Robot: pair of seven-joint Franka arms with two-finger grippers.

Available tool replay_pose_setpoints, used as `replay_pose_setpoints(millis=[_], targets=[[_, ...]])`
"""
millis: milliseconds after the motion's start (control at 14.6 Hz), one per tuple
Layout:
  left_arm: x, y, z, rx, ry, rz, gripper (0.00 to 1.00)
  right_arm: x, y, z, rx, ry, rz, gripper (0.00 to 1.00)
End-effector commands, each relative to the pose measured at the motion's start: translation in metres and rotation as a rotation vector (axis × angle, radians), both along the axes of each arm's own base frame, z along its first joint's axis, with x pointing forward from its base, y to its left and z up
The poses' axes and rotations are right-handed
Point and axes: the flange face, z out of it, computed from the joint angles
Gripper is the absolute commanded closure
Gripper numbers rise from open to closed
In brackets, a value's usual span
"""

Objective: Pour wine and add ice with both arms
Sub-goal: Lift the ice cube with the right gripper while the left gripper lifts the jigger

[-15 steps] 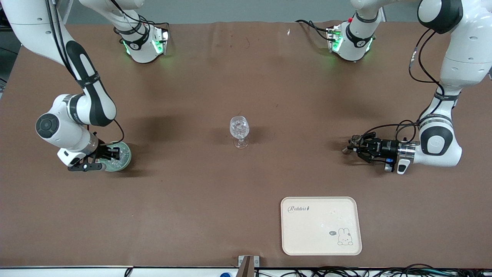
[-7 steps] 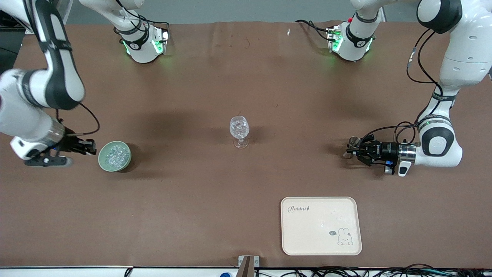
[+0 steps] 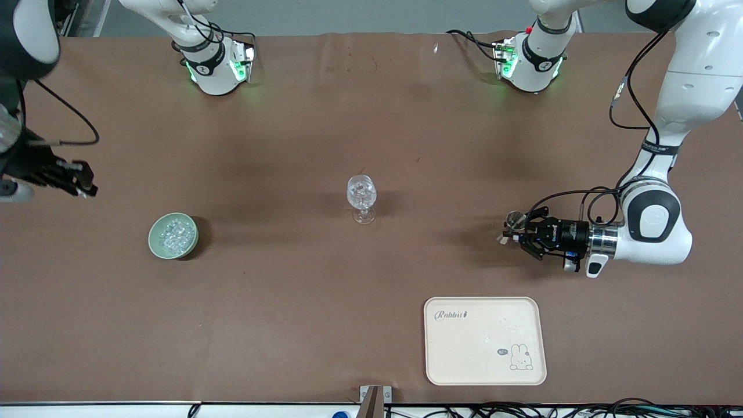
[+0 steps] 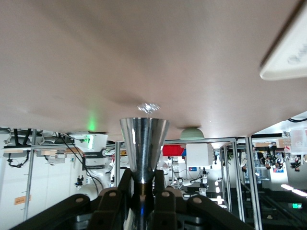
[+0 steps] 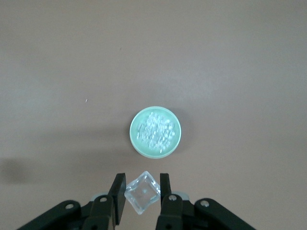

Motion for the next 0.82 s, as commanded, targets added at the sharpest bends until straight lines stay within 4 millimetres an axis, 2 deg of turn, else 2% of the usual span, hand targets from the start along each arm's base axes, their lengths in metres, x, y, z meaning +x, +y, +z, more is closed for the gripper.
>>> replay_pose_setpoints(millis=[0,205,342,547,752], targets=[[0.005,-0.03,0.04,0.038,0.028,0.055,0.99,-0.028,0.013,0.027,-0.005,0.016,0.0,1.0],[0.006,-0.076,0.065,0.084,0.032,0.064,1.0,-0.03,0.012,0.064,-0.006,0.011,-0.001,1.0],[0.005,-0.105,0.079,0.116,0.016,0.07,1.0,-0.025,0.01,0.075,-0.007,-0.007,-0.004,1.0],[-0.006,-0.161,0.105,0.177,0.012,0.072,1.0,-0.012,0.011,0.067,-0.006,0.016,-0.001,1.0],[-0.018,-0.194,0.127,0.235,0.005,0.051,1.0,-0.012,0.014,0.054,-0.003,0.045,0.004,1.0]])
